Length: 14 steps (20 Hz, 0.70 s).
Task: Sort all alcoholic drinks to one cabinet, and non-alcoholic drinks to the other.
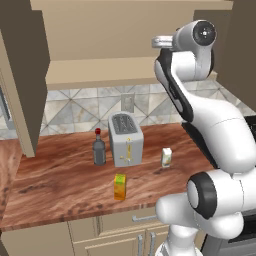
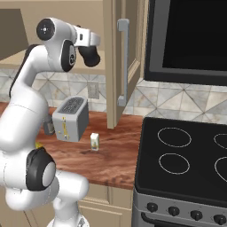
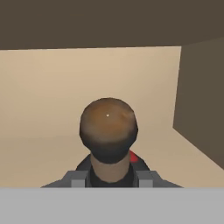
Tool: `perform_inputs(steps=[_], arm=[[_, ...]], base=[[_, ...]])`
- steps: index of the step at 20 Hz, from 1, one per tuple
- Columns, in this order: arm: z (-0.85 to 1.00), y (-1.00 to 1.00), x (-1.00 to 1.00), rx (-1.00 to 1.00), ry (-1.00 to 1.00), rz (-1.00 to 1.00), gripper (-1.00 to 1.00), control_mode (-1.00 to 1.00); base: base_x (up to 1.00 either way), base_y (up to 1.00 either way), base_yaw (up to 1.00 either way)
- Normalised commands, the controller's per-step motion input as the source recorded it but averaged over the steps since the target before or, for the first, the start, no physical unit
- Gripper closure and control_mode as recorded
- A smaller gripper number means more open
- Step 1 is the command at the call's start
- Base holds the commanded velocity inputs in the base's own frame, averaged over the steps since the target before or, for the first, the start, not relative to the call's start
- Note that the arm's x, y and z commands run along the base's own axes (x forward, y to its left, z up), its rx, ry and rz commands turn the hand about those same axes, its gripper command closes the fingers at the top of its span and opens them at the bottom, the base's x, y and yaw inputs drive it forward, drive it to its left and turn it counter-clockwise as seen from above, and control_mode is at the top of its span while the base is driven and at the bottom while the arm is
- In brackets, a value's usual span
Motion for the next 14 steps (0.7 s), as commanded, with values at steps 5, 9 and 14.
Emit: perform_inputs(steps=[5, 9, 14], arm=[[-0.12, -0.01, 0.27, 0.0, 0.0, -0.01, 1.0, -1.0], [-0.12, -0.01, 0.25, 0.0, 0.0, -0.01, 1.0, -1.0], [-0.14, 0.0, 0.23, 0.0, 0.0, -0.01, 1.0, -1.0]], base=[[0.0, 0.0, 0.0], [0.0, 0.0, 0.0], [0.0, 0.0, 0.0]])
